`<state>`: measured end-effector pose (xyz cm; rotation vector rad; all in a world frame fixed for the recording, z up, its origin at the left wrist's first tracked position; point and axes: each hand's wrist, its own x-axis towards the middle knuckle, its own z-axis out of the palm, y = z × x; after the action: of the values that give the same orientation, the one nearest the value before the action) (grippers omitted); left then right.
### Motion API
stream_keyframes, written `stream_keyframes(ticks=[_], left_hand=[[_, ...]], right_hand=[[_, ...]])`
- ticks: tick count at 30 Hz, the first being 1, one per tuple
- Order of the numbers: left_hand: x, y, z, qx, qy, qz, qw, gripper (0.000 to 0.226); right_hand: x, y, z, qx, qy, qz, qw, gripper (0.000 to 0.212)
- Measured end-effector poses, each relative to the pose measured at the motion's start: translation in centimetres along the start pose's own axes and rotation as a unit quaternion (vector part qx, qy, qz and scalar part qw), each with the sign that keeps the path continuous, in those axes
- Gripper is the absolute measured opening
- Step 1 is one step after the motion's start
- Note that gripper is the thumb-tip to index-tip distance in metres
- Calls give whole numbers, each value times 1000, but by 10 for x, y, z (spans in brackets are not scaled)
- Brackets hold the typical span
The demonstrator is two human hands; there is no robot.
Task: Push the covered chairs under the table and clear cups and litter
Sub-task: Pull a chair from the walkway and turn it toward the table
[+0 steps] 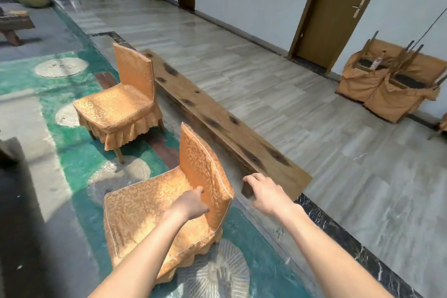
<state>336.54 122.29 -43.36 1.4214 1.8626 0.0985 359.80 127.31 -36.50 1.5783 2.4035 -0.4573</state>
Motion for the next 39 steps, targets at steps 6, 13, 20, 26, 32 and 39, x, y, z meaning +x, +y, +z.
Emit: stream_keyframes(ticks=[6,13,20,26,32,39], left_hand=[[71,26,1,-51,15,-61,997,81],[127,38,15,-165,75,-136,974,75],[164,72,50,-254,102,-251,929,88],[184,100,73,-221,113,-346,905,107],[204,116,94,-163,161,-428,874,93],[224,111,103,-144,239,-454,846,65]], right_hand=[[99,36,-21,-38,-31,-74,996,71],[219,24,-32,-133,-63,-195,970,68],[315,16,-34,-256,-84,-335,903,76],[378,-9,-41,-356,-51,-462,811,90],[415,-35,-11,-425,-35,-550,718,89],[436,-45,23,-486,7,-624,612,75]])
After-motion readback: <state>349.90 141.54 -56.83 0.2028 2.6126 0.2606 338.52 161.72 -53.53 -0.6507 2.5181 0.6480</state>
